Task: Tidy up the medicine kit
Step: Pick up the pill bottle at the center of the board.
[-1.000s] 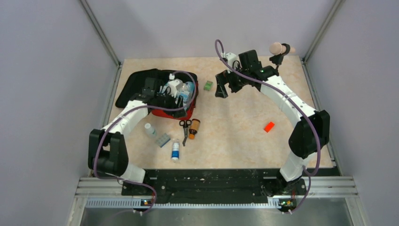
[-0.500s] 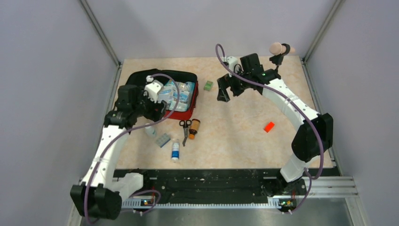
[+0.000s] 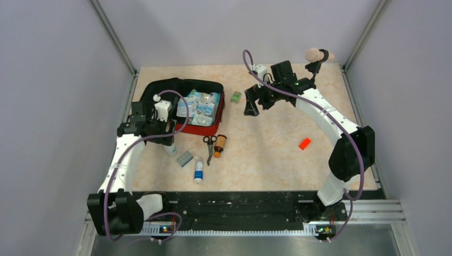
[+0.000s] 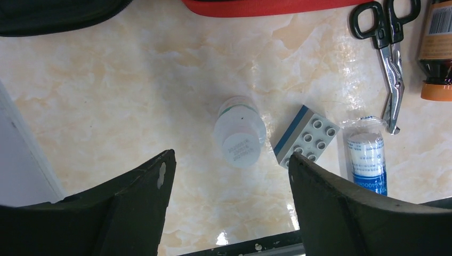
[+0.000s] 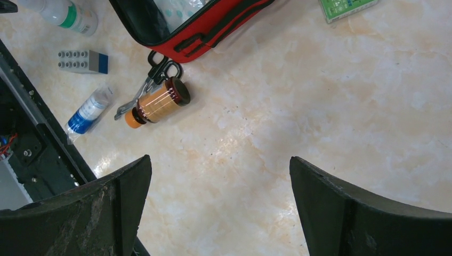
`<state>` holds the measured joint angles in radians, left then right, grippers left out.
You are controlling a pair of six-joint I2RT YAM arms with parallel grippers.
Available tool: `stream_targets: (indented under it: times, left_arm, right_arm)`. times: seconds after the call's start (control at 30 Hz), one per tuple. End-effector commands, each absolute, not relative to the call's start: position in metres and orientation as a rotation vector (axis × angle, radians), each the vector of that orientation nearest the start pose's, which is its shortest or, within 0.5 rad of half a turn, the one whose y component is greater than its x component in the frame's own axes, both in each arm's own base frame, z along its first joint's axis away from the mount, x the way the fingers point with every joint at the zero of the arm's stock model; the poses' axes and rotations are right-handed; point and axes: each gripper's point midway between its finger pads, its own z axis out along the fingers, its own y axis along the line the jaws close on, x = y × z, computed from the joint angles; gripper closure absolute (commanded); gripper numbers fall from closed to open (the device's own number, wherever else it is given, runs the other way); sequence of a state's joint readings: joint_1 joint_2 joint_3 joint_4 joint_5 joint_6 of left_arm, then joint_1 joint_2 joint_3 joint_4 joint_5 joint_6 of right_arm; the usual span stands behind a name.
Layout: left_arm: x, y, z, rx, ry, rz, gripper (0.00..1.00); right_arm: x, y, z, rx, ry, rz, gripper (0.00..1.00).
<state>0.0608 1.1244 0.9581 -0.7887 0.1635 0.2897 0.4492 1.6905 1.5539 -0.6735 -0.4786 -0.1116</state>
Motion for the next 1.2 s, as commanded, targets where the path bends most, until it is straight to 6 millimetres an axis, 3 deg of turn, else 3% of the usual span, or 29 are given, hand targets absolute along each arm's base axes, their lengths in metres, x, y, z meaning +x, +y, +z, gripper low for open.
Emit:
stream_targets:
  times: [0.0,0.13,0.47,0.6,0.7,0.83,0.97,1.07,1.17]
  left_arm:
    - [0.280,-0.007,0.140,0.337,2.489,-0.129,0.20]
    - [0.282,-0.006,0.131,0.336,2.530,-0.133,0.26]
    - [0.260,-0.003,0.112,0.373,2.643,-0.133,0.37]
    - [0.268,-0.006,0.105,0.373,2.631,-0.159,0.42]
    - [0.274,-0.008,0.103,0.371,2.636,-0.180,0.52]
    - [0.272,-0.010,0.099,0.380,2.675,-0.211,0.60]
    - [0.272,-0.016,0.105,0.434,2.651,-0.253,0.81]
    - [0.278,-0.022,0.123,0.479,2.606,-0.289,0.99]
    - [0.283,-0.028,0.147,0.522,2.567,-0.330,1.00]
  right_arm:
    - [0.367,0.269,0.228,-0.892,2.128,0.755,0.01]
    - [0.367,0.267,0.226,-0.895,2.130,0.735,0.01]
    - [0.366,0.263,0.218,-0.909,2.141,0.715,0.01]
    - [0.367,0.264,0.215,-0.909,2.147,0.723,0.01]
    - [0.367,0.265,0.213,-0.910,2.151,0.725,0.01]
    - [0.367,0.264,0.212,-0.910,2.155,0.721,0.01]
    - [0.367,0.264,0.210,-0.916,2.154,0.716,0.01]
    - [0.367,0.264,0.210,-0.920,2.152,0.716,0.01]
    - [0.367,0.264,0.212,-0.931,2.141,0.717,0.01]
